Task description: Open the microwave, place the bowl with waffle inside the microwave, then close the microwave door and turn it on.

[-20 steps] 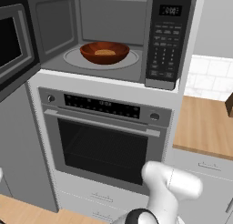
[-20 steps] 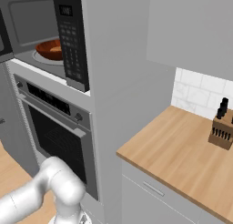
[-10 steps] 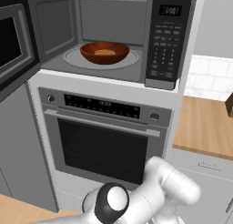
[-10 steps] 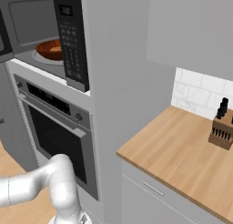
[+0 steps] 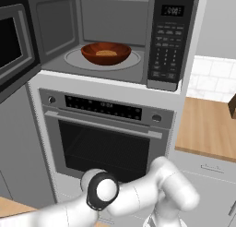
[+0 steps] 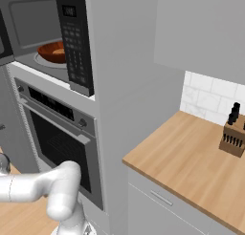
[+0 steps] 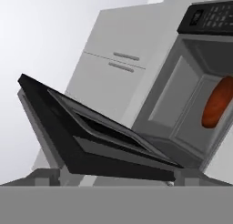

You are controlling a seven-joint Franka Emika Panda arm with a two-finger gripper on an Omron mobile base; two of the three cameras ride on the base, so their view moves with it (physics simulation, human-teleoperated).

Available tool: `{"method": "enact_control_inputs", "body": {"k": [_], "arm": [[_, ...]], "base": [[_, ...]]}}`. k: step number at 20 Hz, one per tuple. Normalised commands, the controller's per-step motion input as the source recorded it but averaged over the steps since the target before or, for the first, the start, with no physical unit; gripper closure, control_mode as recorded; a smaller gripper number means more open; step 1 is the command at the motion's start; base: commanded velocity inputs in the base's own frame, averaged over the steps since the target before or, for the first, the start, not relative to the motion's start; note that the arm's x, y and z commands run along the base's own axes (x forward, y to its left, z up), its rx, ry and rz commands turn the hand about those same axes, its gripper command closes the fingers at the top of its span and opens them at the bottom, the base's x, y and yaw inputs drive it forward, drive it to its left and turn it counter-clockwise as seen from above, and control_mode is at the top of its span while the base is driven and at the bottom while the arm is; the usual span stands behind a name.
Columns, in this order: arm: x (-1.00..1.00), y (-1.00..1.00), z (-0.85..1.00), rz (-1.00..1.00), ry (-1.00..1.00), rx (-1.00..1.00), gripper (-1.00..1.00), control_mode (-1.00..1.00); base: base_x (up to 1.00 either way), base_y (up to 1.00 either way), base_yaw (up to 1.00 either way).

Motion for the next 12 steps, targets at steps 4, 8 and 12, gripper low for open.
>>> {"method": "enact_control_inputs", "body": {"k": [4,8,12], "arm": [[0.03,0.01,-0.26,0.01,-0.46,0.04,-1.0,-1.0],[-0.01,0.06,0.0,-0.09,-0.4,0.03,-1.0,-1.0],[0.06,0.0,-0.06,-0.18,-0.15,0.08,-1.0,-1.0]], "base": [[0.0,0.0,0.0],[0.0,0.0,0.0],[0.0,0.0,0.0]]}}
